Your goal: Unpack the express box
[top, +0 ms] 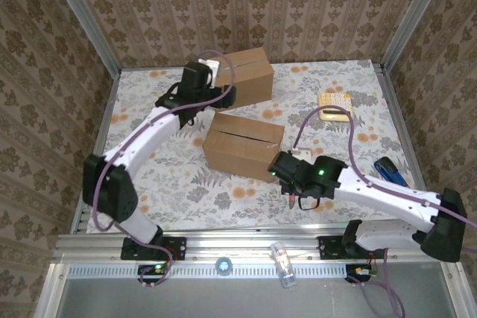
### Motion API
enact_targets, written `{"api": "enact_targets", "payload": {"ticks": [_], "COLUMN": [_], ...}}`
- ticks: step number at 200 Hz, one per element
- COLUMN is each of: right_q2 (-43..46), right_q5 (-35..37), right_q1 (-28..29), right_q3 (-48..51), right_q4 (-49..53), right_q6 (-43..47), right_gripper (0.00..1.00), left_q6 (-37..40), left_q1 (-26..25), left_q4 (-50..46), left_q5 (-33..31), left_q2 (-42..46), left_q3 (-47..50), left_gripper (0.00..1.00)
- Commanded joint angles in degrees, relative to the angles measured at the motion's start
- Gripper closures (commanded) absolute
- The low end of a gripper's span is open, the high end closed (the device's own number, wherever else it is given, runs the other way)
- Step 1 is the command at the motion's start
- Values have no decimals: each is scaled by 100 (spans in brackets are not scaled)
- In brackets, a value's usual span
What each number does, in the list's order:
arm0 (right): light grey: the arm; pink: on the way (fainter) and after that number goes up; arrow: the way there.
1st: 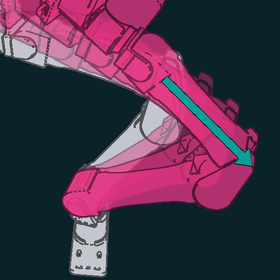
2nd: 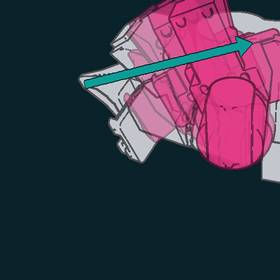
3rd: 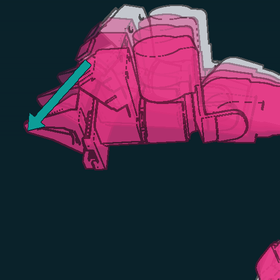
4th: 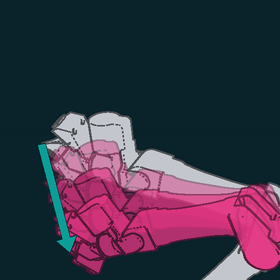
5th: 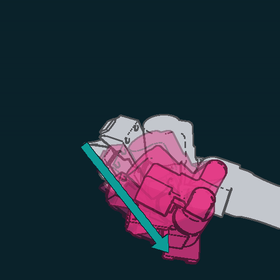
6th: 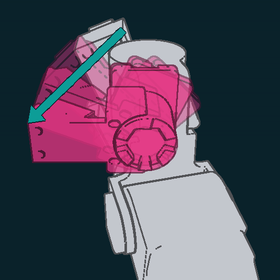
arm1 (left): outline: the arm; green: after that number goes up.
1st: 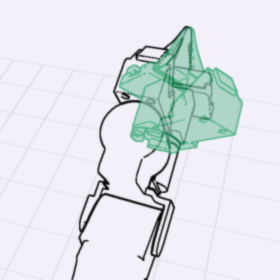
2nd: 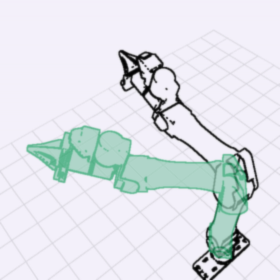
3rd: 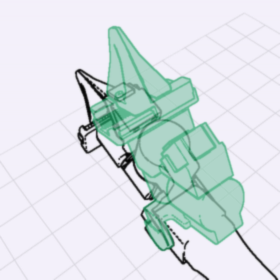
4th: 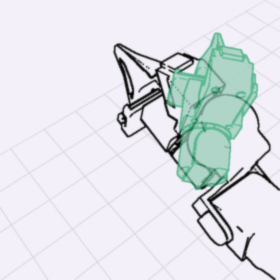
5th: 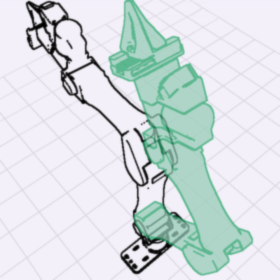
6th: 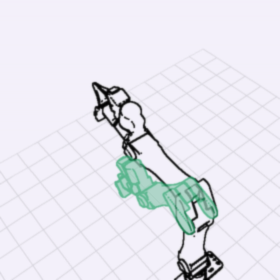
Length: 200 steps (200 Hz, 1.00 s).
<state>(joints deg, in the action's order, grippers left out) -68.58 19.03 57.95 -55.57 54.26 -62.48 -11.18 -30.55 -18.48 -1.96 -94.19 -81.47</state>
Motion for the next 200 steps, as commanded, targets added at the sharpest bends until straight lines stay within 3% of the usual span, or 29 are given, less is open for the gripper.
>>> {"api": "enact_targets", "payload": {"ticks": [1, 73, 151, 200], "right_q2": [-265, -965, -1634, -2069], "right_q5": [732, 1201, 939, 389], "right_q1": [201, 169, -772, -1455], "right_q3": [-140, -529, -1044, -1560], "right_q4": [-214, -272, -918, -1443], "right_q6": [-722, -880, 267, 1251], "right_gripper": [100, 100, 100, 100], "left_q6": [460, 708, 659, 309], "left_q1": [7, -8, 5, 5], "left_q4": [-588, -1031, -1449, -1673], "left_q5": [377, 140, -447, -522], "left_q2": [-439, -1021, -529, 132], "left_q3": [-358, -649, -39, 602], "left_gripper": [11, 12, 13, 14]}}
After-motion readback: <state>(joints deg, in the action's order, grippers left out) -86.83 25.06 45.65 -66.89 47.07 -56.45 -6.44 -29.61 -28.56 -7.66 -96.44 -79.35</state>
